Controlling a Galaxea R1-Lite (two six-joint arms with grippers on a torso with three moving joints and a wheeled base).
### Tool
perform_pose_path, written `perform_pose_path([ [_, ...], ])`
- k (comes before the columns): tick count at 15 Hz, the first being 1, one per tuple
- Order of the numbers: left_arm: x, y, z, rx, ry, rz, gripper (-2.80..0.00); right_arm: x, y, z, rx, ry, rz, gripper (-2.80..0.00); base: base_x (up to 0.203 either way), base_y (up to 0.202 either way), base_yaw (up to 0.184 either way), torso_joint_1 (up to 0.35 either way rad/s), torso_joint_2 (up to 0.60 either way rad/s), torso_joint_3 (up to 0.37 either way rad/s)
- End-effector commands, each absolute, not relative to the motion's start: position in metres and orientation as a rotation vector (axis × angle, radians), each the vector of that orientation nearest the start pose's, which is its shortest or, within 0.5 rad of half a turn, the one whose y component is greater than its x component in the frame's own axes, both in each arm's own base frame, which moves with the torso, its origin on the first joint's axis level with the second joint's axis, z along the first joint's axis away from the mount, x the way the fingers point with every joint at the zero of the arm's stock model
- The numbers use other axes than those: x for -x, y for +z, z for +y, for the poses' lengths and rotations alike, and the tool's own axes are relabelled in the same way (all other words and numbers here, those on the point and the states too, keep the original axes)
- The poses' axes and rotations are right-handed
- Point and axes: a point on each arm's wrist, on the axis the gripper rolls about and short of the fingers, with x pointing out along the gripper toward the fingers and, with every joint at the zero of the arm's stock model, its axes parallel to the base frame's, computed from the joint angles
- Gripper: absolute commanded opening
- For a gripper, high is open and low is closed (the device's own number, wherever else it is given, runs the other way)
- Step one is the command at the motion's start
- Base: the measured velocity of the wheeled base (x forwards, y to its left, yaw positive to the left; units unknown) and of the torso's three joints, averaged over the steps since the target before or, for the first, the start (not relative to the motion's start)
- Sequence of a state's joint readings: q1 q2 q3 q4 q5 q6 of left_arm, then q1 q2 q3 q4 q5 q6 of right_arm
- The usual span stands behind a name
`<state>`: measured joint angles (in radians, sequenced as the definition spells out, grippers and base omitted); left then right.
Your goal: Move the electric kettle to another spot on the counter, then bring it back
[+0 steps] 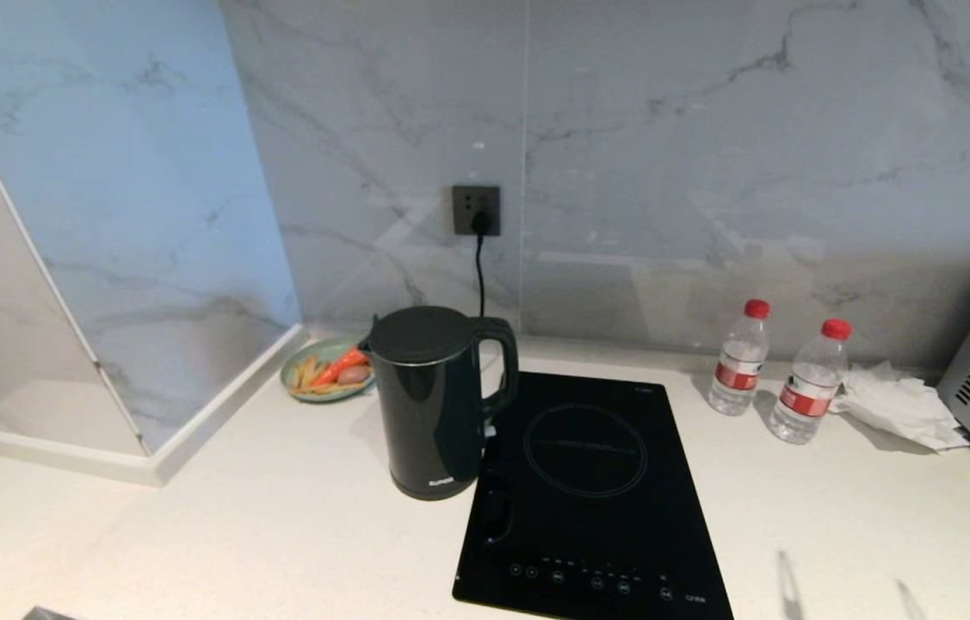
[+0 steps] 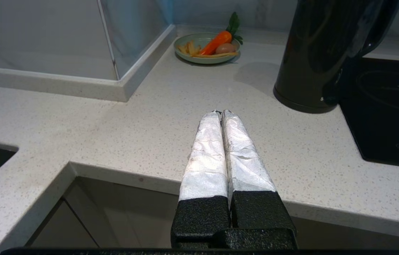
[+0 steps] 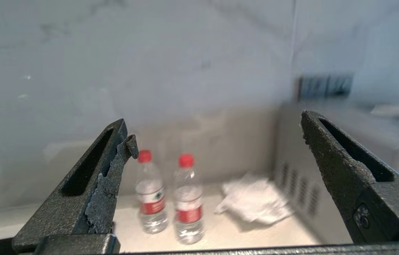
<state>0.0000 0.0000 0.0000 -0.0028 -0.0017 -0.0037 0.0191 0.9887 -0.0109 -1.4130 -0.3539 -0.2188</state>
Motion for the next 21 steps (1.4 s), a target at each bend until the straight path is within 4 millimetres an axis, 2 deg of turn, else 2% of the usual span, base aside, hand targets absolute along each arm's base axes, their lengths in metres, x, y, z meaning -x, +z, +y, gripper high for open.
perform_pose_path([
  [1, 0.023, 0.075, 0.0, 0.005, -0.002, -0.002, -2.8, -0.055, 0.195, -0.007, 0.155, -0.383, -0.447, 0.0, 0.0, 0.0, 0.0, 0.0, 0.0, 0.0],
  [5, 0.023, 0.075, 0.0, 0.005, -0.002, -0.002, -2.8, -0.008, 0.196, -0.006, 0.256, -0.374, -0.454, 0.0, 0.0, 0.0, 0.0, 0.0, 0.0, 0.0],
  [7, 0.023, 0.075, 0.0, 0.005, -0.002, -0.002, -2.8, 0.018, 0.182, -0.006, 0.281, -0.357, -0.435, 0.0, 0.0, 0.0, 0.0, 0.0, 0.0, 0.0],
  [9, 0.023, 0.075, 0.0, 0.005, -0.002, -0.002, -2.8, 0.039, 0.157, -0.005, 0.295, -0.323, -0.403, 0.0, 0.0, 0.0, 0.0, 0.0, 0.0, 0.0],
  [11, 0.023, 0.075, 0.0, 0.005, -0.002, -0.002, -2.8, 0.041, 0.134, -0.003, 0.268, -0.186, -0.342, 0.0, 0.0, 0.0, 0.0, 0.0, 0.0, 0.0],
  [13, 0.023, 0.075, 0.0, 0.005, -0.002, -0.002, -2.8, 0.032, 0.112, 0.002, 0.182, 0.055, -0.228, 0.0, 0.0, 0.0, 0.0, 0.0, 0.0, 0.0],
  [15, 0.023, 0.075, 0.0, 0.005, -0.002, -0.002, -2.8, 0.023, 0.085, 0.002, 0.157, 0.079, -0.104, 0.0, 0.0, 0.0, 0.0, 0.0, 0.0, 0.0],
  [18, 0.023, 0.075, 0.0, 0.005, -0.002, -0.002, -2.8, 0.024, 0.076, 0.001, 0.076, 0.039, 0.038, 0.0, 0.0, 0.0, 0.0, 0.0, 0.0, 0.0],
  [21, 0.023, 0.075, 0.0, 0.005, -0.002, -0.002, -2.8, 0.025, 0.075, 0.001, 0.064, 0.03, 0.059, 0.0, 0.0, 0.0, 0.0, 0.0, 0.0, 0.0],
])
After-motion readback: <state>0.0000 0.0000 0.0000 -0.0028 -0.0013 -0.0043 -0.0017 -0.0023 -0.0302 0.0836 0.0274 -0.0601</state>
